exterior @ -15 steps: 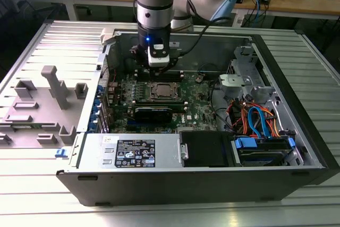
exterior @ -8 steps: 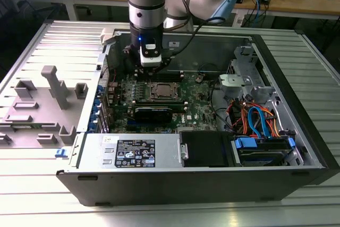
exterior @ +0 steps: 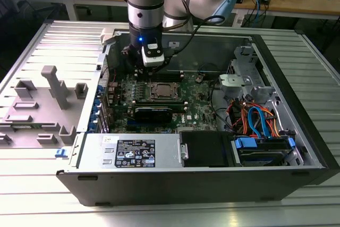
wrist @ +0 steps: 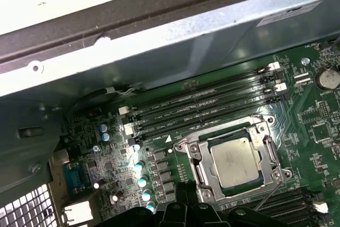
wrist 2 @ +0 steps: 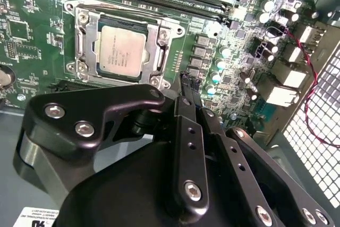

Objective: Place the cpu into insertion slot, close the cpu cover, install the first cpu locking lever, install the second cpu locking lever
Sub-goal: 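Install the first cpu locking lever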

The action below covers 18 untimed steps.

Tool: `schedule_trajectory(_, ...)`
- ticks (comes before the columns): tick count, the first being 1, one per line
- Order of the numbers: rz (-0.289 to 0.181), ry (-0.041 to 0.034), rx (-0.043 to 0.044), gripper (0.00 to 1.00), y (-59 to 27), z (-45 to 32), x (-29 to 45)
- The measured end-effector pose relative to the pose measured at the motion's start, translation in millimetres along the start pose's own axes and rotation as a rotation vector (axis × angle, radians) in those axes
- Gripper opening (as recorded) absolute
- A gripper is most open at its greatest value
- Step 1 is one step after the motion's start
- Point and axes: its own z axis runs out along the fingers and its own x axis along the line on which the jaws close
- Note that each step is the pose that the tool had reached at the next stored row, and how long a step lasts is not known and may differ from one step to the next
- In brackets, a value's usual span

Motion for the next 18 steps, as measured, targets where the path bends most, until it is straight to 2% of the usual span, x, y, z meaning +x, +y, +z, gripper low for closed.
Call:
schedule_trajectory(15, -0.001, 0.0, 0.0001, 0.11, -0.4, 0.0, 1.2)
schedule_trajectory(17, -0.036, 0.0006, 0.0008, 0.11, -0.9, -0.1, 2.9)
schedule_trajectory(18, -0.071, 0.0012, 0.0015, 0.11, -0.9, -0.1, 2.9)
